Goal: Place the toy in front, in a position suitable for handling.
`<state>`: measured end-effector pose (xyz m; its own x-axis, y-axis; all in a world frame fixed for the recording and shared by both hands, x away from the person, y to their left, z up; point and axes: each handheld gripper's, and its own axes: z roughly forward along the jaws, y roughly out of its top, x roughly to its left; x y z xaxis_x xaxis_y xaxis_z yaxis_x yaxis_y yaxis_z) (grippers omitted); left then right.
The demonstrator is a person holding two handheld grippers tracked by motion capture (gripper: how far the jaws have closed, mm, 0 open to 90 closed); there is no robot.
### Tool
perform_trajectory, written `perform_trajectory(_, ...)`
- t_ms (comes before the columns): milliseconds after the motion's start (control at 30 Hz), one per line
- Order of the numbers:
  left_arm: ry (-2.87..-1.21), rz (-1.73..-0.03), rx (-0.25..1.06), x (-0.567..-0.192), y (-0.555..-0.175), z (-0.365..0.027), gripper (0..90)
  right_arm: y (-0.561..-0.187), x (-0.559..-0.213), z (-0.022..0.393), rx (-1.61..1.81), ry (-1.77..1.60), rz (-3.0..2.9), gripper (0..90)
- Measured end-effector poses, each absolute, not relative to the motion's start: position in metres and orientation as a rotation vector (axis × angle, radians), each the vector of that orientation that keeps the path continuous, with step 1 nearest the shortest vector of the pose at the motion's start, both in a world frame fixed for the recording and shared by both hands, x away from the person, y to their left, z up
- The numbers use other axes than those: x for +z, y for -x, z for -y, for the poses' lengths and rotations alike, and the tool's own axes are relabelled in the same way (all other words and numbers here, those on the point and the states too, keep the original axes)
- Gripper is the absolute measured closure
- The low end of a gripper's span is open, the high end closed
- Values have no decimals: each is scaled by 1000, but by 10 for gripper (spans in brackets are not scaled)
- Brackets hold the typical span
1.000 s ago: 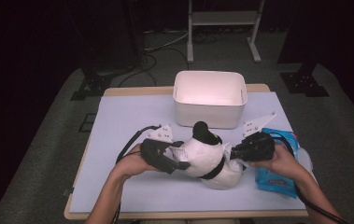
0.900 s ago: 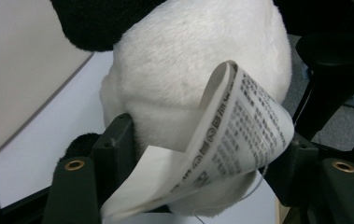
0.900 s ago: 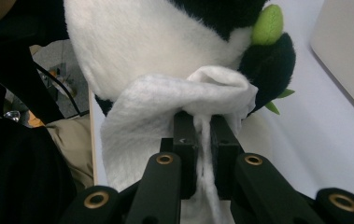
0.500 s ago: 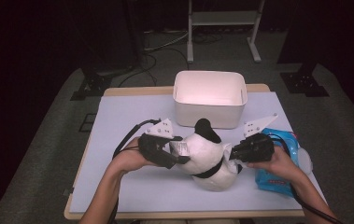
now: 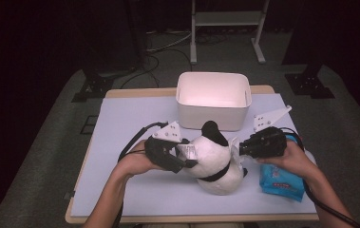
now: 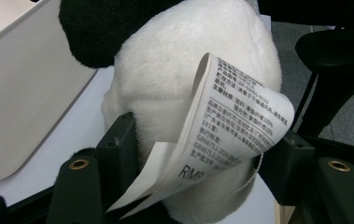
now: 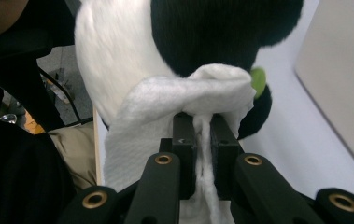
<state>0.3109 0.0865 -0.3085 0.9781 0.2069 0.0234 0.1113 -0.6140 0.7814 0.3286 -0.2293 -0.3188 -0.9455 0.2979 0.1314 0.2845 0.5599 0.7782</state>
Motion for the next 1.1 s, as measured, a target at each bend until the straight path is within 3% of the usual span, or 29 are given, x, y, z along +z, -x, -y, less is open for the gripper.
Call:
perform_trajectory(567,-2254,-199,143,-303,-312,-71,362,-334,-270,203,1347,-371,-2739,832)
perform_trajectory(1100,-2247,-209,128,-304,-314,-68,294,-333,-278,198,1301,-372,-2770,839)
